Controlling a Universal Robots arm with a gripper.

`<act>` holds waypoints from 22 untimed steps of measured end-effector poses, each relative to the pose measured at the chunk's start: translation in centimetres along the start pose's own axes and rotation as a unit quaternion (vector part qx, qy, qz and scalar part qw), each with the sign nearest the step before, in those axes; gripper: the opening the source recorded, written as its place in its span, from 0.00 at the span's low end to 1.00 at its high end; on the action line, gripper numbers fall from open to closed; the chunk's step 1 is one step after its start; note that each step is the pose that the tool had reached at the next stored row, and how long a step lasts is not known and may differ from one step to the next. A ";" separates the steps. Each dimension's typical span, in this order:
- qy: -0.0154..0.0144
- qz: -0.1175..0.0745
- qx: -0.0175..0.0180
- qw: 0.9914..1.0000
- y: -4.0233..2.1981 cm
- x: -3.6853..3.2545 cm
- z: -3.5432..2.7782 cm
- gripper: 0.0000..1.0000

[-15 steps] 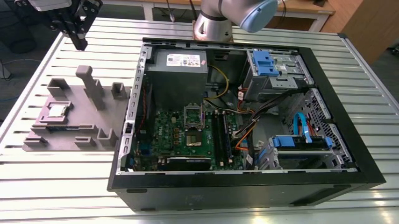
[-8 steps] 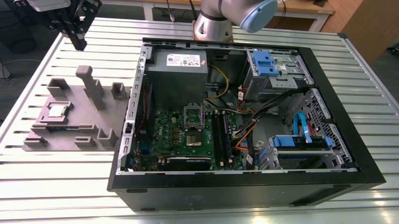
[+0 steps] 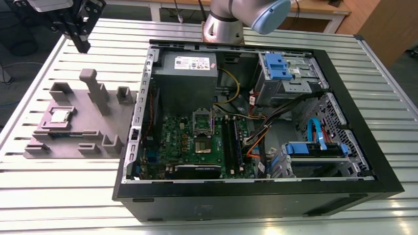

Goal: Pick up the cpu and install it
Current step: 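Reach for the cpu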

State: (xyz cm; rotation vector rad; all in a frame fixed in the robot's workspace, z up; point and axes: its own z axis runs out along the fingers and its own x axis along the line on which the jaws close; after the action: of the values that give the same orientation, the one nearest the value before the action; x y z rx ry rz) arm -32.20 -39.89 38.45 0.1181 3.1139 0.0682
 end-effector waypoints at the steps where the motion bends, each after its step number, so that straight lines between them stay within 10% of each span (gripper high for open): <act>1: 0.000 0.000 0.000 1.000 0.00 0.01 0.00 0.10; 22: 0.000 0.000 0.000 1.000 -0.08 1.01 -0.01 0.10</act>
State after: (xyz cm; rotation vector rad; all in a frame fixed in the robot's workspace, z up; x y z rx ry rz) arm -33.21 -39.90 38.43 0.1181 3.1140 0.0681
